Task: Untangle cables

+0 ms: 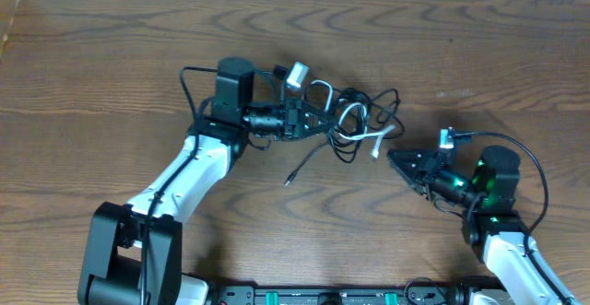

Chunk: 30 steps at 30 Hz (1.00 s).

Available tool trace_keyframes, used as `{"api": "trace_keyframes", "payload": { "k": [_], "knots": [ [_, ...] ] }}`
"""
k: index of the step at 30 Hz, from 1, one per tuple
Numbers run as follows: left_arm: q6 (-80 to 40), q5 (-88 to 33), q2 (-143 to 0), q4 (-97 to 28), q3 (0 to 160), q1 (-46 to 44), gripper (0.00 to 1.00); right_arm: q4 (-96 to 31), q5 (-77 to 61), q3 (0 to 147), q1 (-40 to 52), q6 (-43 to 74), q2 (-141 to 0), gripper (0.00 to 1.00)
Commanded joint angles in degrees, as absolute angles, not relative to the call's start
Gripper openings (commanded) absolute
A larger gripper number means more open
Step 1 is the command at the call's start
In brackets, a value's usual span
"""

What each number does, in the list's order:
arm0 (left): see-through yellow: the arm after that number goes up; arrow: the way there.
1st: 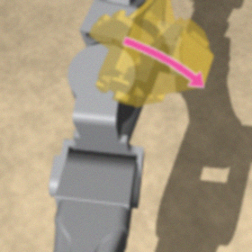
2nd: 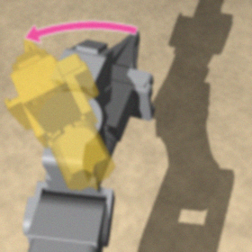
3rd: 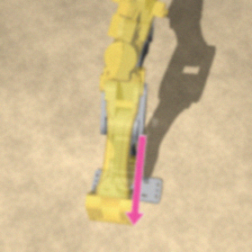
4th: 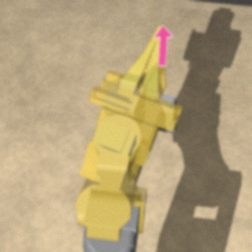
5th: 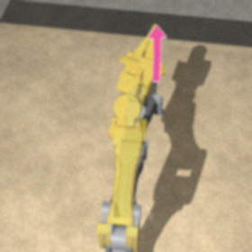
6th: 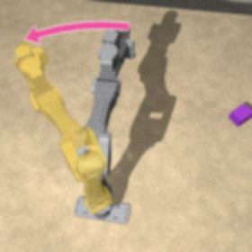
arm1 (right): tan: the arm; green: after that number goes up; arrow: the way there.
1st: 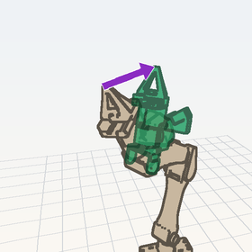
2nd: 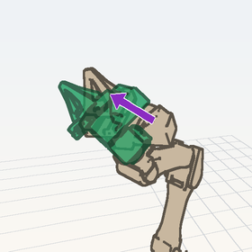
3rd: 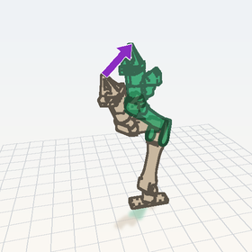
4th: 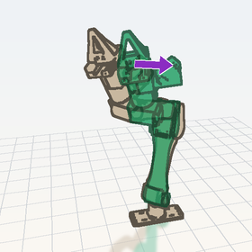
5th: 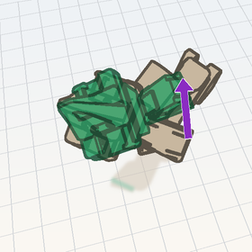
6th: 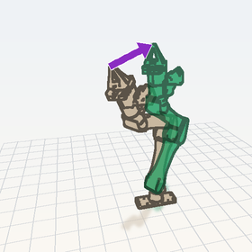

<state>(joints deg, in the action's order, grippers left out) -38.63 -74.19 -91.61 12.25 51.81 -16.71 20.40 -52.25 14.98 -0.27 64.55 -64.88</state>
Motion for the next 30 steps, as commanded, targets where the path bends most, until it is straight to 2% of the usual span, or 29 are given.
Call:
{"api": "trace_keyframes", "payload": {
  "k": [1, 6, 16, 19, 24, 30],
  "knots": [
    [-38.7, -74.5, -91.0, 12.6, 51.6, -18.5, 0.08, 21.7, -45.8, 15.3, 4.3, 69.8, -64.8, 0.33],
    [-37.4, -74.5, -91.0, 12.6, 51.6, -21.7, 0.08, 23.0, -40.6, 15.3, 6.6, 71.9, -64.8, 0.33],
    [-32.6, -76.5, -91.0, 12.6, 51.6, -25.5, 0.08, 26.4, -40.7, 15.3, 6.6, 74.8, -64.8, 0.32],
    [-30.2, -76.5, -91.0, 12.6, 51.6, -25.6, 0.08, 26.4, -42.1, 15.3, 6.6, 75.4, -64.8, 0.18],
    [-25.7, -76.4, -91.0, 12.6, 51.6, -25.4, 0.08, 26.3, -44.6, 15.3, 6.6, 75.1, -64.8, 0.03],
    [-21.0, -75.5, -91.0, 12.6, 51.6, -20.9, 0.08, 25.9, -51.4, 15.3, 6.6, 71.6, -64.8, 0.01]
  ]
}}
